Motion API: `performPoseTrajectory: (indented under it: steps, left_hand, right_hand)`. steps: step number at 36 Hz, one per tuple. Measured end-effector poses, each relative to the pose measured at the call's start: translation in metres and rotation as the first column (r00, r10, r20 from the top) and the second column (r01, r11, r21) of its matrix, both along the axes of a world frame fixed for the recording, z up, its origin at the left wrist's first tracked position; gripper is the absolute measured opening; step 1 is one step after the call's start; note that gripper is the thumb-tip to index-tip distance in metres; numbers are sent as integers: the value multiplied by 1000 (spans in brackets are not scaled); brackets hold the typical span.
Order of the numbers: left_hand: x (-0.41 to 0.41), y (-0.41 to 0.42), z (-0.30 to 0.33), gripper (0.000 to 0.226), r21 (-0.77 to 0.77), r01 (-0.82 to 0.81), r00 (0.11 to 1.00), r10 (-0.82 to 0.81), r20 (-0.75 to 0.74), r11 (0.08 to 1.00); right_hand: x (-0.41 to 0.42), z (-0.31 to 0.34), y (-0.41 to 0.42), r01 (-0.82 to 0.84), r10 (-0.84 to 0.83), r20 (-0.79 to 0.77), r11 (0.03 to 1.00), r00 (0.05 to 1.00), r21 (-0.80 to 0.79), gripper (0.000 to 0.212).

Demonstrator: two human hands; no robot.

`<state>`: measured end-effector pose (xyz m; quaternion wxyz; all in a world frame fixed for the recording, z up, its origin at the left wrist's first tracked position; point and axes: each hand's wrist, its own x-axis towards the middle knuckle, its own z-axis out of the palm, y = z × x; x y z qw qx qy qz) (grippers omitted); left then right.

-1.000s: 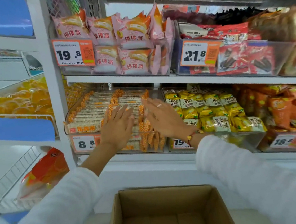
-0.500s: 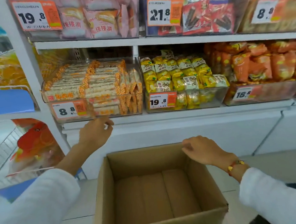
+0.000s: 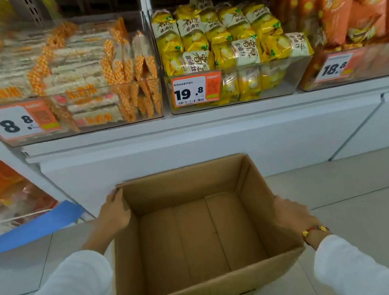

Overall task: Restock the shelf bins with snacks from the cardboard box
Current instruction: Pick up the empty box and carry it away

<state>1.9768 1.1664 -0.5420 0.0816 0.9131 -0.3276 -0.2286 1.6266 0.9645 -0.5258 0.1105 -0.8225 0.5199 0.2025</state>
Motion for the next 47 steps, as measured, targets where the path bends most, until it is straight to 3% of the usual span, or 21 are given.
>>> performPoseTrajectory:
  steps: [5,10,14,16,18,20,25,27,29,31,36,41,44,47]
  left_hand:
    - [1,-7,-13,62,-102,7,994,4,106,995]
    - [-13,-7,-17,53,-177,-40,972,79,222,983]
    - [-39,-6,-24,49,-221,2,973,49,224,975]
    - [-60,-10,-24,62,-219,22,980,22,198,976]
    - [-83,-19,-21,72,-207,24,985,12,171,978]
    - [-104,-30,-14,69,-185,21,990,5,142,982]
    - [-153,-59,-6,59,-100,81,992,-70,103,992]
    - [-172,-66,-2,55,-82,120,988,-111,107,989]
    - [-186,-72,5,52,-62,153,981,-144,131,986]
    - [-197,-78,9,49,-42,221,965,-212,153,974]
    - [-211,-93,-4,54,38,371,926,-372,54,928]
    - [-224,-108,-1,34,176,579,784,-603,147,796]
    - [-239,-122,6,43,252,665,703,-703,110,703]
    - [-259,-128,1,36,206,686,684,-715,146,698]
  right_hand:
    - [-16,-6,-11,33,-25,189,999,982,-41,36]
    - [-49,-12,-22,156,-86,477,982,875,-109,36]
    - [-69,-13,-38,290,-156,498,935,853,-204,32]
    - [-82,-11,-43,369,-236,490,909,839,-194,42]
    - [-95,-10,-42,417,-333,412,899,848,-131,59]
    - [-109,-9,-33,473,-434,360,881,826,-24,74]
    - [-145,-17,19,615,-569,437,787,696,45,91]
    - [-159,-25,44,686,-609,508,726,609,49,97]
    - [-172,-34,63,720,-666,578,669,471,183,102]
    - [-180,-37,76,689,-724,554,644,410,332,103]
    - [-201,-33,86,671,-731,536,650,422,358,101]
    - [-226,-21,75,657,-718,506,675,478,336,101]
    - [-243,-19,68,687,-693,507,685,513,242,90]
    - [-251,-18,59,695,-648,511,707,566,127,75]
